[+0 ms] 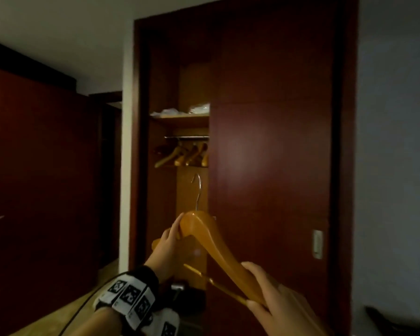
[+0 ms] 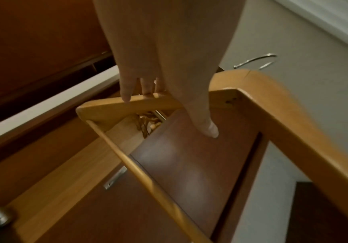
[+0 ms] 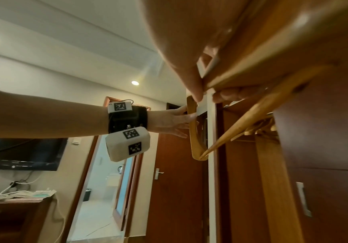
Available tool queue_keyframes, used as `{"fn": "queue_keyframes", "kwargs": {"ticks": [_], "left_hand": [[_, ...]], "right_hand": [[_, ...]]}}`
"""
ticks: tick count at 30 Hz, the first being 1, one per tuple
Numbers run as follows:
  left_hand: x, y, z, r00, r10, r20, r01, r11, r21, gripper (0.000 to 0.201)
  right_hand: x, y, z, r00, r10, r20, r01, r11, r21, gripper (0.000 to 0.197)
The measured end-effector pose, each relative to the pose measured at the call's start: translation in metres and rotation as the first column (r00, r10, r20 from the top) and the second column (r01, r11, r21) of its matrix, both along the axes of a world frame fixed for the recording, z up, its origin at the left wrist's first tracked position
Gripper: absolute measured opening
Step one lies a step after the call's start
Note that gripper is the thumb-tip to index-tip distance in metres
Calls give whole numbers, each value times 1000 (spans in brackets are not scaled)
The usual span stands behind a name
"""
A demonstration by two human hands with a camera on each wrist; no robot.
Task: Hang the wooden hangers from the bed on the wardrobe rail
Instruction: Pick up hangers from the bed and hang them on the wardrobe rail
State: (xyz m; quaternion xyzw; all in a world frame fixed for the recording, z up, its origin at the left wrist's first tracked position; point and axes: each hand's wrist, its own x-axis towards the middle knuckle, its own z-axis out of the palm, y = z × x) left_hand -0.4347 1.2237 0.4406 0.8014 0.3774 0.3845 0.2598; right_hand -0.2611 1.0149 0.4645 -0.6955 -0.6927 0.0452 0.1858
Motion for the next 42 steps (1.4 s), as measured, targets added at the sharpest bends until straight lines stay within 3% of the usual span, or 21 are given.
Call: {"fn": "queue_keyframes", "kwargs": {"ticks": [5, 8, 11, 18, 27, 31, 34, 39, 42], "left_hand": [[-38, 116, 5, 989, 124, -79, -118, 991, 68, 97], [-38, 202, 13, 983, 150, -103, -139, 985, 106, 95], [-23, 290, 27, 985, 139, -102, -127, 986, 111, 93], [31, 474, 92, 990, 52, -129, -33, 989, 142, 79], [95, 696, 130, 971, -236, -38, 239, 965, 105, 76], [114, 764, 145, 895, -446, -25, 447, 895, 18, 83], [138, 802, 157, 851, -525, 6, 525, 851, 20, 92], [156, 818, 184, 822, -555, 127, 539, 831, 136, 66], [168, 833, 197, 805, -530, 268, 519, 847, 117, 65]], "right_hand": [[-37, 131, 7, 992, 85, 90, -82, 996, -35, 100], [-45, 209, 10, 995, 88, 52, -91, 993, 69, 81], [-42, 285, 17, 997, 42, -59, -34, 991, 129, 75], [-28, 461, 72, 958, -114, -262, 167, 967, 191, 67], [-38, 669, 140, 923, -346, -170, 371, 916, 150, 71], [-42, 739, 166, 878, -444, -178, 461, 885, 67, 71], [-40, 774, 189, 841, -503, -200, 522, 851, 56, 70], [-33, 822, 220, 787, -607, -110, 616, 779, 113, 68], [-24, 851, 230, 763, -644, -49, 645, 754, 126, 66]]}}
